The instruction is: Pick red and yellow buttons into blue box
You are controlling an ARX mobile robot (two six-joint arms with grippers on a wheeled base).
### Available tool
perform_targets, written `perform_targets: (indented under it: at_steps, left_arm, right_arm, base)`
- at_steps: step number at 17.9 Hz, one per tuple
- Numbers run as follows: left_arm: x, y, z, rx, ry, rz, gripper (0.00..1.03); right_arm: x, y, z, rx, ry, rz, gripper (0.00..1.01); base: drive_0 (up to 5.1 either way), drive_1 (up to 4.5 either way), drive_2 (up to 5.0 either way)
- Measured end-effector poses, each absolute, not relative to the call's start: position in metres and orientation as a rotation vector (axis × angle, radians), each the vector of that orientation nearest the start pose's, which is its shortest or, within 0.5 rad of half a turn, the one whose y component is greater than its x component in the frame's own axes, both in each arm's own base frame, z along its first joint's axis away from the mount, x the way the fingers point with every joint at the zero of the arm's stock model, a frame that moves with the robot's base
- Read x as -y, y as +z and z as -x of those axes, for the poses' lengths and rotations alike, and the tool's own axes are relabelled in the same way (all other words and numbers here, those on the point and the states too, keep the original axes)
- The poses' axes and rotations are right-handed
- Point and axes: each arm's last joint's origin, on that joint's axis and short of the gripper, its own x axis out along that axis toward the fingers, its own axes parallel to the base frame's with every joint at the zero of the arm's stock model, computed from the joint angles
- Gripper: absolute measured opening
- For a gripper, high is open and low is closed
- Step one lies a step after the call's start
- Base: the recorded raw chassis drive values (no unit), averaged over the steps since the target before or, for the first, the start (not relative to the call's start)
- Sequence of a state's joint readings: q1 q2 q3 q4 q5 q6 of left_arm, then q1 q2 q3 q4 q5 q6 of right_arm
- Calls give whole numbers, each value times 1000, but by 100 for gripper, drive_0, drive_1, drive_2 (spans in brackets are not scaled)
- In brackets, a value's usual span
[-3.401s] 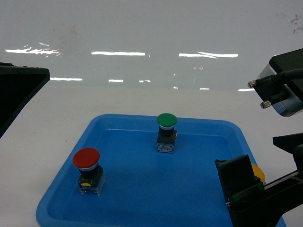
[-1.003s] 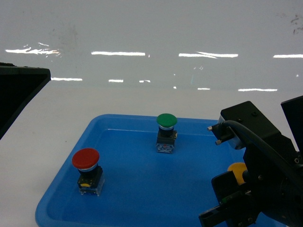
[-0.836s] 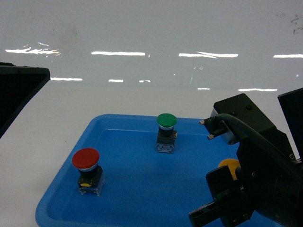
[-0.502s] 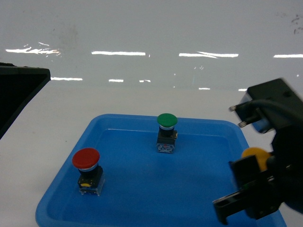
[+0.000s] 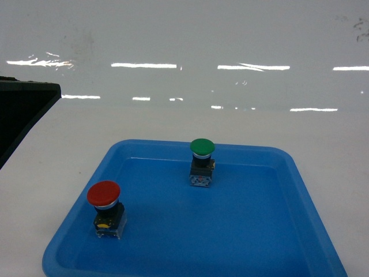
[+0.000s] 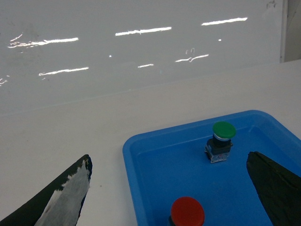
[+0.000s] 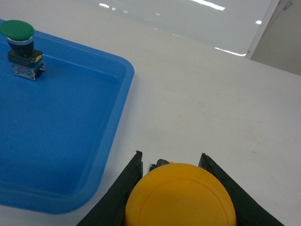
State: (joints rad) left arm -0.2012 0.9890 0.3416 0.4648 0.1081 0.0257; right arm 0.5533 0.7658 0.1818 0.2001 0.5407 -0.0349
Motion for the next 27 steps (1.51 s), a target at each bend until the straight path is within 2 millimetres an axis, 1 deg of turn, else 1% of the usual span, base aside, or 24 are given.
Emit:
perform_targets:
  at_steps: [2,8,11,13,16,18,20,23,24,25,27]
  left_arm:
    - [43,207,-197,-179,-311,-34,98]
    - [44,206,-197,-184,-315,-34,98]
    - [48,199,-200,-240,-320,-29,98]
    - [57,191,-206,-314,-350,-34,98]
    - [68,188,-226,-340,-386,-42,98]
    - [71,180,-239,-381,-384,-51,98]
    - [74,166,-262,-427,-381,-94,98]
    - [78,159,-297,-439,-369,-144,98]
    - [79,156,-302,-443,-364,-153,98]
    - [79,151,-312,-469,-362,-168,98]
    - [81,140,-320,-514,-347,-198,98]
  right_arm:
    - [-71,168,-133,-292,-2,231,33]
    - [-72,164,-136,-283,-34,227,33]
    - [-72,164,-136,-282,-34,227,33]
    - [-72,164,-136,-283,-35,227,33]
    - [-72,164,-136,-282,-34,227,33]
    - [-72,164,-136,-282,-35,227,33]
    - [-72,164,-136,-283,-34,227,33]
    - [-72,164,-136,-283,-35,227,33]
    - [-72,164,-136,-282,-35,227,33]
    - [-72,164,-136,-282,-35,227,33]
    - [-72,164,-136,-283,-35,227,33]
  base:
    - [0,0,0]
    - [0,0,0]
    - [0,0,0]
    - [0,0,0]
    - [0,0,0]
    - [0,0,0]
    - [0,0,0]
    - [0,0,0]
    - [0,0,0]
    - [0,0,0]
    - [0,0,0]
